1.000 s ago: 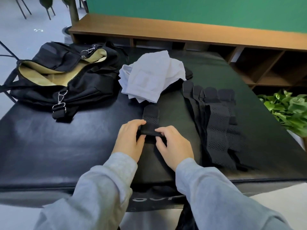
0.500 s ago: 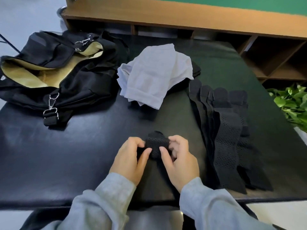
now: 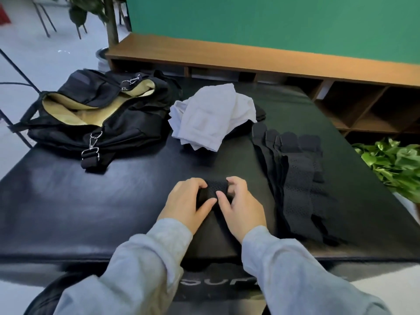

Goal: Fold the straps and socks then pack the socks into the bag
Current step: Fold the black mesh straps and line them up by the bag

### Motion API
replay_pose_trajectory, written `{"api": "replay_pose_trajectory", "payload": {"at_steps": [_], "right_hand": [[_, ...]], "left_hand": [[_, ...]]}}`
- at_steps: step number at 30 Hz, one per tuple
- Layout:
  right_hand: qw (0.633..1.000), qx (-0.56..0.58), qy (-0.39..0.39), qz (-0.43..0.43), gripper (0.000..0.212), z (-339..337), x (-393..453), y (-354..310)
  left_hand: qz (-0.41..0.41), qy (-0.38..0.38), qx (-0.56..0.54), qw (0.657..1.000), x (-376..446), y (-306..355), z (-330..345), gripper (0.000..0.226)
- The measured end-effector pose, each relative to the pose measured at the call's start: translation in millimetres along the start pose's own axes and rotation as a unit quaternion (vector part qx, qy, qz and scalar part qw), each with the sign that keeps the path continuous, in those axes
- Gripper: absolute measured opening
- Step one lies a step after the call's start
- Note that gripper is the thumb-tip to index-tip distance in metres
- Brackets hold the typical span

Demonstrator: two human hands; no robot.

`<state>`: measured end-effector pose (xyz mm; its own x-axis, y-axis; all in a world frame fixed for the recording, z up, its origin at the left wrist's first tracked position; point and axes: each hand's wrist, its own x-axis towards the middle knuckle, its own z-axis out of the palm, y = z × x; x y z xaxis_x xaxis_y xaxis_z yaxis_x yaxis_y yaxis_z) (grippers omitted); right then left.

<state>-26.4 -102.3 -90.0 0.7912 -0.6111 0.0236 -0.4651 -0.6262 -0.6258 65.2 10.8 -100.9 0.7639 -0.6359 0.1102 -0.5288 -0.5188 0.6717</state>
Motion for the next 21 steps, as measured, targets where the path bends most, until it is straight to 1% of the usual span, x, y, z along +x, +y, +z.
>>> {"api": "replay_pose_trajectory", "payload": {"at_steps": [3, 8, 13, 16, 19, 21], "right_hand": [[1.0, 0.003, 0.01, 0.004, 0.041, 1.8, 2.2, 0.1], [1.0, -0.015, 0.01, 0.01, 0.042, 2.0, 3.4, -2.0], [0.997, -0.071, -0.006, -0.025, 0.042, 1.5, 2.7, -3.0], [0.996, -0.076, -0.019, -0.052, 0.038, 1.2, 0.8, -0.1], [0.993, -0.083, -0.027, -0.074, 0.036, 1.2, 0.0, 1.1], [0.991, -0.096, -0.034, -0.092, 0.036, 2.1, -0.9, -0.2]], "left_hand": [[0.016, 0.006, 0.022, 1.0, -0.1, -0.1, 0.2, 0.046], [0.066, 0.021, 0.079, 0.994, -1.0, -0.3, 2.3, 0.041], [0.07, 0.028, 0.088, 0.993, -0.7, -1.3, 5.4, 0.041], [0.072, 0.036, 0.087, 0.993, -1.2, -1.4, 5.3, 0.044], [0.072, 0.042, 0.094, 0.992, -4.8, -1.5, 4.0, 0.038], [0.069, 0.058, 0.098, 0.991, -10.4, -2.8, 3.0, 0.037]]}}
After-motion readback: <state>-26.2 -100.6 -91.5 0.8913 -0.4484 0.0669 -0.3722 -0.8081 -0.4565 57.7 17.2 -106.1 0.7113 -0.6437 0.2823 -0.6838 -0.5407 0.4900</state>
